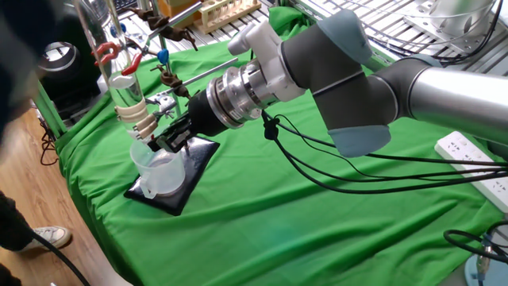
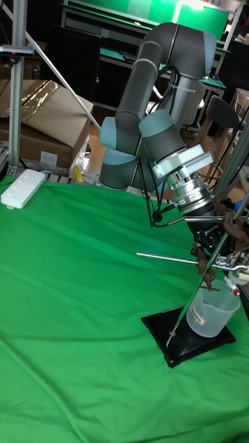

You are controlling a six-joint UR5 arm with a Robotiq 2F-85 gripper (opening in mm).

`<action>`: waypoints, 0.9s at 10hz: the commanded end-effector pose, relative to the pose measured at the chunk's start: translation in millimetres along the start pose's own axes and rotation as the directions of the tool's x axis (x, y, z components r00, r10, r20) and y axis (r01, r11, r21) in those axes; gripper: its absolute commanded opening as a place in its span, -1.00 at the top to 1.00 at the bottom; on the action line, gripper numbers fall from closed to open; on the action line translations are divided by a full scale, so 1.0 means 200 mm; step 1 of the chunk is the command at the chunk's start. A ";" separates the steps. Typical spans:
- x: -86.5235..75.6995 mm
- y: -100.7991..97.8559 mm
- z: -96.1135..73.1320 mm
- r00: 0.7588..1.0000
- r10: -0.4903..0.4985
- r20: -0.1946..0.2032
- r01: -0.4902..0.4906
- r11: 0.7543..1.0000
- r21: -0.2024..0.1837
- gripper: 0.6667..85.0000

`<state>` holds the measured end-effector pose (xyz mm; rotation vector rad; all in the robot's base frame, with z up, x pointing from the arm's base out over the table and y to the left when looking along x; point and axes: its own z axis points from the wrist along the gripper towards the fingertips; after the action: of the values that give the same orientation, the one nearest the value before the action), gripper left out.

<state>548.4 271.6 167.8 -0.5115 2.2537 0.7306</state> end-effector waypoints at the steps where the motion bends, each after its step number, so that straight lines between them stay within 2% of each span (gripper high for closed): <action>1: -0.01 0.01 -0.01 1.000 0.017 -0.004 -0.017 1.000 -0.002 0.98; 3: -0.01 0.01 -0.01 0.999 0.044 -0.004 -0.044 0.999 -0.002 0.98; 4: 0.01 0.01 -0.02 0.998 0.061 -0.021 -0.061 0.998 0.000 0.98; 6: 0.05 -0.03 -0.02 0.998 0.046 -0.045 -0.045 0.999 0.029 0.98; 9: 0.06 -0.06 -0.02 0.998 0.026 -0.054 -0.023 0.999 0.048 0.98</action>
<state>542.6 264.3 157.8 -0.4923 2.3203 0.6987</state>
